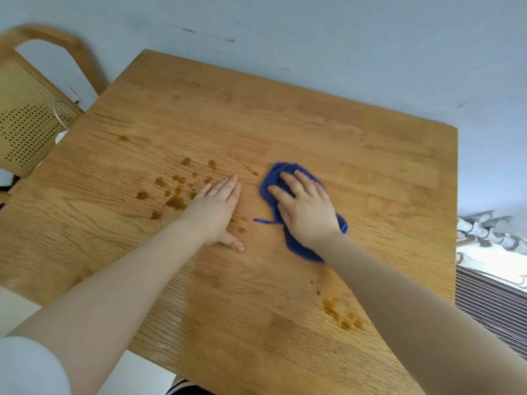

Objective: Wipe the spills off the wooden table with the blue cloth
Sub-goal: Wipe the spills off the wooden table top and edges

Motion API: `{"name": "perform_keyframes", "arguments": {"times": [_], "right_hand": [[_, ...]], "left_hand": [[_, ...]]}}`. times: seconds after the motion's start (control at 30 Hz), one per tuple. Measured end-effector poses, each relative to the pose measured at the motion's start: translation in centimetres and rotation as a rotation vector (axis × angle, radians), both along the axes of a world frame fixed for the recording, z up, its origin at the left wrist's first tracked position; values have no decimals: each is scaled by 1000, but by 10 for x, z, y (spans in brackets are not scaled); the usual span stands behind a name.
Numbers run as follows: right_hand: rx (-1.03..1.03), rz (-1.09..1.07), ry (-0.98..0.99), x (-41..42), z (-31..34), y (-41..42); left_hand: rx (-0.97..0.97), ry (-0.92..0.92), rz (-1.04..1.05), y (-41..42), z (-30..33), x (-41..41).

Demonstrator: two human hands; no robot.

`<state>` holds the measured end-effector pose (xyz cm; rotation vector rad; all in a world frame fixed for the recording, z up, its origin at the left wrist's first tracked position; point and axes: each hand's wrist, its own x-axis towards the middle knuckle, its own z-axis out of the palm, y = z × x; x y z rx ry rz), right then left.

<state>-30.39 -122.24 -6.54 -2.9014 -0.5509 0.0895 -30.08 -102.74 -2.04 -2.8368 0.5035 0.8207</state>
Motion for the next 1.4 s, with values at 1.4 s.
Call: {"name": "perform_keyframes", "arguments": {"times": [1.4], "right_hand": [[-31, -227, 11, 56, -4, 111]], "left_hand": [[-3, 111, -242, 184, 1, 82]]}}
